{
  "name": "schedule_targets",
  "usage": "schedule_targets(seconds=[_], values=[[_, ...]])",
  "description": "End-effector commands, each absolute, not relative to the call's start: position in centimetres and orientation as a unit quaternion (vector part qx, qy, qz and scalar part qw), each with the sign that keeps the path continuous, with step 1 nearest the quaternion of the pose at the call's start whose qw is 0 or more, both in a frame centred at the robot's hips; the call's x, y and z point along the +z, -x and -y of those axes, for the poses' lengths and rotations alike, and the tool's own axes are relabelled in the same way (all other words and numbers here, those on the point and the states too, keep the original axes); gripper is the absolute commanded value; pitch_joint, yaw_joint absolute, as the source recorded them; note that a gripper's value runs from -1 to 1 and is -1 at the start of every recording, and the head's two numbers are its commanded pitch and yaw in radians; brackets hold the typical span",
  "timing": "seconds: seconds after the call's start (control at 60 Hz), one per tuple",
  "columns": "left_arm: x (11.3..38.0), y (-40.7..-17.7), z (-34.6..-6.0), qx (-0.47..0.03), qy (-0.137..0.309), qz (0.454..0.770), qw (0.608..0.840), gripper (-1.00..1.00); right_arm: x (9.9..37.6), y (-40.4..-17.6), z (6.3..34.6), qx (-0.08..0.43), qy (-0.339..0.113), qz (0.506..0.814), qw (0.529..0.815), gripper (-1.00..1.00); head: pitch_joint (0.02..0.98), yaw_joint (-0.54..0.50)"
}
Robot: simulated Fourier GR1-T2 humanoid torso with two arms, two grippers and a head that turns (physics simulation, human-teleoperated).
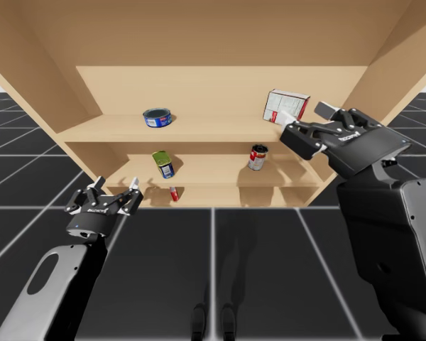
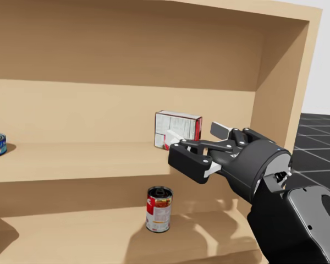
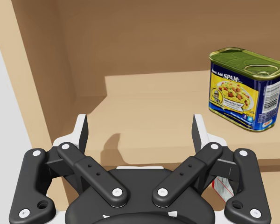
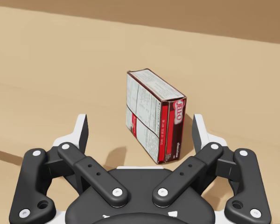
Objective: Look through the shelves, find the pudding box, and take it.
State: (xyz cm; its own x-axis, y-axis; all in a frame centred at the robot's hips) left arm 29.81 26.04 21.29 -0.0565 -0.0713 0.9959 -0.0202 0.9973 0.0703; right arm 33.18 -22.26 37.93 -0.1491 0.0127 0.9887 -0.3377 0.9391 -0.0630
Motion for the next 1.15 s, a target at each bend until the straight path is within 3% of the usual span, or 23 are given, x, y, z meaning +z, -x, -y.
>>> schedule_targets(seconds=[0.017,0.317,0.35,0.367,0.417,0.45,0.75,1.017,1.15], values=[[21.3,-29.8,-26.2,-0.016,-0.031,0.726,0.687,-1.00,37.8,-35.2,21.9,0.142,-0.109,0.734,0.656,-1.00,0.272,-0.26],[21.4,-29.8,-26.4,-0.014,-0.032,0.726,0.687,-1.00,37.3,-37.1,21.1,0.153,-0.122,0.721,0.665,-1.00,0.287,-0.24],[21.4,-29.8,-26.4,-0.013,-0.032,0.726,0.687,-1.00,37.2,-37.1,21.1,0.155,-0.118,0.724,0.662,-0.78,0.289,-0.24],[21.4,-29.8,-26.4,-0.013,-0.032,0.726,0.687,-1.00,37.2,-37.1,21.1,0.155,-0.114,0.726,0.661,-0.51,0.289,-0.24],[21.5,-29.7,-26.4,-0.013,-0.032,0.726,0.687,-1.00,37.2,-37.1,21.2,0.151,-0.109,0.727,0.660,0.70,0.291,-0.23],[21.5,-29.7,-26.4,-0.012,-0.032,0.726,0.687,-1.00,37.2,-37.1,21.2,0.151,-0.107,0.729,0.659,0.94,0.291,-0.23],[21.5,-29.6,-26.3,-0.012,-0.033,0.727,0.686,-1.00,38.1,-34.6,21.9,0.148,-0.106,0.749,0.637,1.00,0.293,-0.23],[21.6,-29.6,-26.3,-0.011,-0.033,0.728,0.685,-1.00,38.9,-29.1,22.9,0.151,-0.107,0.769,0.612,1.00,0.299,-0.23],[21.6,-29.6,-26.2,-0.012,-0.033,0.728,0.685,-1.00,38.6,-25.3,24.2,0.147,-0.105,0.776,0.604,1.00,0.302,-0.23]])
